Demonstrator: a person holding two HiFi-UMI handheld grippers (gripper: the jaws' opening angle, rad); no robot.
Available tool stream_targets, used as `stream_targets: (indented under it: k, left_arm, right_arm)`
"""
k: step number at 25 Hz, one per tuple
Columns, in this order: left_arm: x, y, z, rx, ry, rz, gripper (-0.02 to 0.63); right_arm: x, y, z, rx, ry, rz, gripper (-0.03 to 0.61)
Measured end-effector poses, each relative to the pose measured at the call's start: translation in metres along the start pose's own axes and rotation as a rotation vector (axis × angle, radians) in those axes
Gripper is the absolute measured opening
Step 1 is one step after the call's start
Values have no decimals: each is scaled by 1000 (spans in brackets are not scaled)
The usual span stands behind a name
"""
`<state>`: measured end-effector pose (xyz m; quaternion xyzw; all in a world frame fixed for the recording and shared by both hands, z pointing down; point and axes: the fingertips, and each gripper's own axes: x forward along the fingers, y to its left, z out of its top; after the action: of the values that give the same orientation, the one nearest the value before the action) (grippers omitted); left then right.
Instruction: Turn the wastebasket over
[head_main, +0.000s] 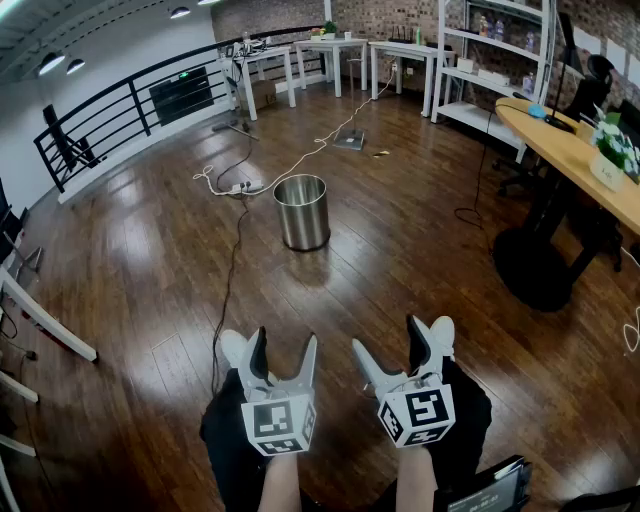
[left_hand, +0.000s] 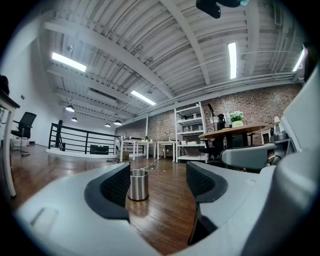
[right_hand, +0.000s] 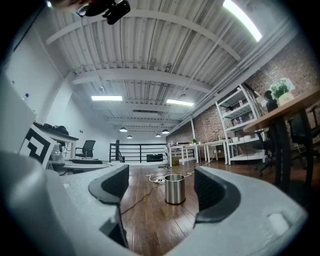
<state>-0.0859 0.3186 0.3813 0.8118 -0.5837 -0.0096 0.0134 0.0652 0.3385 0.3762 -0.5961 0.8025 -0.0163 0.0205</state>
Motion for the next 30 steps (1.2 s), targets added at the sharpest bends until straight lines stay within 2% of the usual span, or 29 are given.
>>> stream_targets:
  k: [5,13,25,30]
  left_arm:
    - [38,21,2,34,-8,-14,368]
    - [103,85,30,69,-46,26,368]
    - [252,147,21,52,-28,32,368]
    - [318,170,32,54,-49,43,370]
  right_arm:
    - [49,-2,4,-4,-11,14,393]
    - [141,0,29,3,-69,36,393]
    - [310,-25,28,-40,-36,88,393]
    - [379,-38,51,-83,-63,131,393]
